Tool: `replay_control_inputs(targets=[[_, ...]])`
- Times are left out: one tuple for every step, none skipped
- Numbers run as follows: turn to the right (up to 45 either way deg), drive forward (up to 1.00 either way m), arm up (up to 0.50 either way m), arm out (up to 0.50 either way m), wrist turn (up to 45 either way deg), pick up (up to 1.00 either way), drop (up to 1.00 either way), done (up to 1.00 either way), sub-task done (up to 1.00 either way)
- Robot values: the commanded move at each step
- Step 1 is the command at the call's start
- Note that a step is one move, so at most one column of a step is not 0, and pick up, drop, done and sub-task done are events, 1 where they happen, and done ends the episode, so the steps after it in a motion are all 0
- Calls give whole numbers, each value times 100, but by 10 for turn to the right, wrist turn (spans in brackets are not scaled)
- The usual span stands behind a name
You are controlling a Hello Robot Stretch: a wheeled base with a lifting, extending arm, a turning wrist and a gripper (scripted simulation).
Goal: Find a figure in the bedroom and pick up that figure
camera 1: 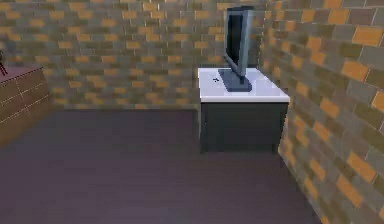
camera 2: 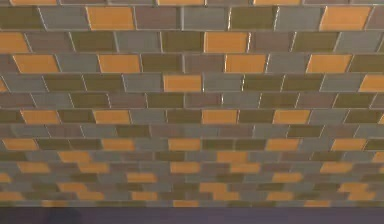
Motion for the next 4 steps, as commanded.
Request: replay_control_inputs(targets=[[-450,0,0,0,0,0,0,0,0],[-450,0,0,0,0,0,0,0,0],[-450,0,0,0,0,0,0,0,0],[-390,0,0,0,0,0,0,0,0]])
